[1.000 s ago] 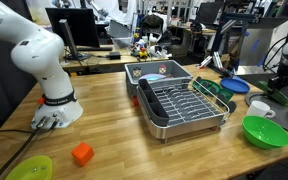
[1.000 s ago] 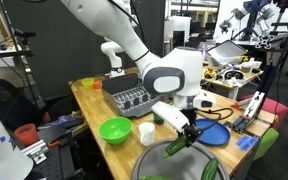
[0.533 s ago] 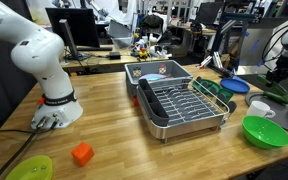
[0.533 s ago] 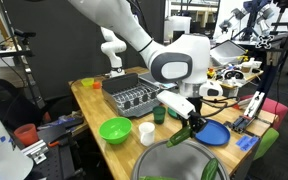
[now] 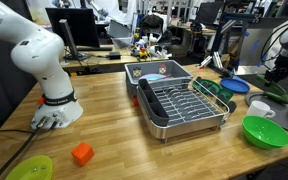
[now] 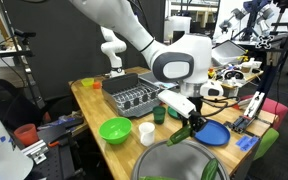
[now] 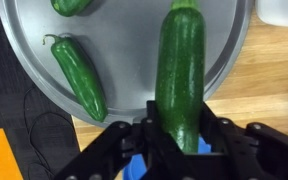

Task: Put the green object onto the blue plate.

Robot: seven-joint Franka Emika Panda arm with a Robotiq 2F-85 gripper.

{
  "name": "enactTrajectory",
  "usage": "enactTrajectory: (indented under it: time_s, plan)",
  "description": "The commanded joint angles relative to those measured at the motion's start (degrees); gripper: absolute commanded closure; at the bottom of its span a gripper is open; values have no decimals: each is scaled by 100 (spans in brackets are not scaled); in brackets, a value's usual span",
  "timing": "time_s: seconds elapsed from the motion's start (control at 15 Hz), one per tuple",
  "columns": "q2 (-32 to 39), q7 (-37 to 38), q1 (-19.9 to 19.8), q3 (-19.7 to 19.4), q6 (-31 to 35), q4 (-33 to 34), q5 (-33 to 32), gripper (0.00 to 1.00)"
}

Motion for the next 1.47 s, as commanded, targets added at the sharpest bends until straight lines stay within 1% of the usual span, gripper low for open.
enactTrajectory:
  time_s: [0.0,0.13,0.2,0.33,0.53,0.8,1.2,1.4]
  plan:
    - [1,-19,40,-43,-15,10,31,58]
    - [1,-18,40,-44,-15,10,31,58]
    - [1,-18,41,-43,-15,10,31,83]
    - [47,-80,12,11,-55,142,90,83]
    - [167,-62,101,-51,-207,518,-94,83]
    - [516,-208,121,-4,-626,1345,-162,83]
    - [1414,-655,56,243,-1258,2678,-75,83]
    - [1744,-809,27,350,-1504,3198,-28,83]
